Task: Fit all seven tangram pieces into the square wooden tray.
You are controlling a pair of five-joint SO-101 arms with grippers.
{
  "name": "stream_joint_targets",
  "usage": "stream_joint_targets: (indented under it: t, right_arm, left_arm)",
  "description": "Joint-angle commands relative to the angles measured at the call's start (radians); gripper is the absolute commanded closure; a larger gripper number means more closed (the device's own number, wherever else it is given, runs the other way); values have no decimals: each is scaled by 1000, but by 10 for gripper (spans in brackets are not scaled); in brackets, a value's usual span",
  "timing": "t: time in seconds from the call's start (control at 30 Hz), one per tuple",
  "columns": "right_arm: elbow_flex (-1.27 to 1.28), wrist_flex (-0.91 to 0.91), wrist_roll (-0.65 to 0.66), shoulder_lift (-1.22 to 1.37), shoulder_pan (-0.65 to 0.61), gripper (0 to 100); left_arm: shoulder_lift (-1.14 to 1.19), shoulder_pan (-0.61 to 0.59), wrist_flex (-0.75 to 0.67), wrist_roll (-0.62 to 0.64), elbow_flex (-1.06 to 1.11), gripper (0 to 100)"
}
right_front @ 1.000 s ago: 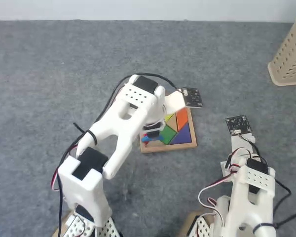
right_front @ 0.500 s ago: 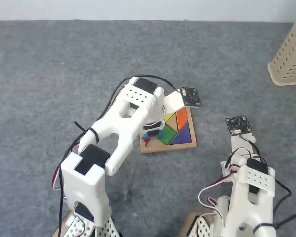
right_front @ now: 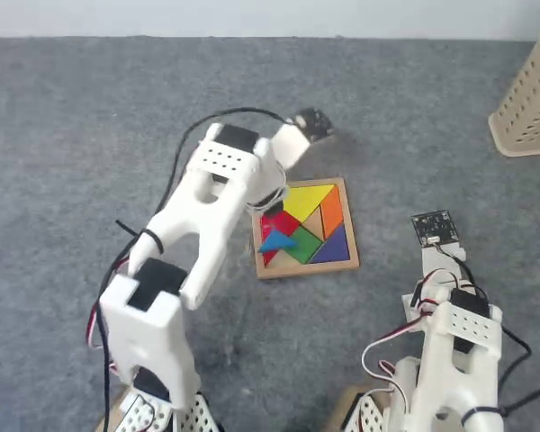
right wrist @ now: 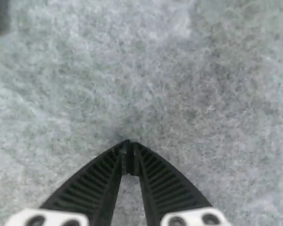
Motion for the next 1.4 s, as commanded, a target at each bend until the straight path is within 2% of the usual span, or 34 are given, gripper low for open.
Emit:
stream_joint_targets:
  t: [0.0, 0.4, 0.6, 0.8, 1.1, 1.23, 1.37]
  right_arm:
    - [-3, -21, -9, -25, -12, 991]
    - [-3, -21, -9, -25, -12, 991]
    - [-3, -21, -9, -25, -12, 991]
    - [-3, -21, -9, -25, -12, 991]
    - [-3, -21, -9, -25, -12, 991]
    - [-3, -21, -9, -25, -12, 991]
    - [-3, -21, -9, -25, -12, 991]
  left_arm:
    - [0, 5, -35, 15, 13, 848]
    - [0, 97, -29, 14, 107, 848]
    - [0, 100, -28, 18, 107, 848]
    - [-29, 94, 29, 74, 93, 848]
    - [-149, 94, 46, 288, 102, 848]
    - [-152, 103, 52, 304, 102, 848]
    - [-152, 150, 118, 304, 102, 848]
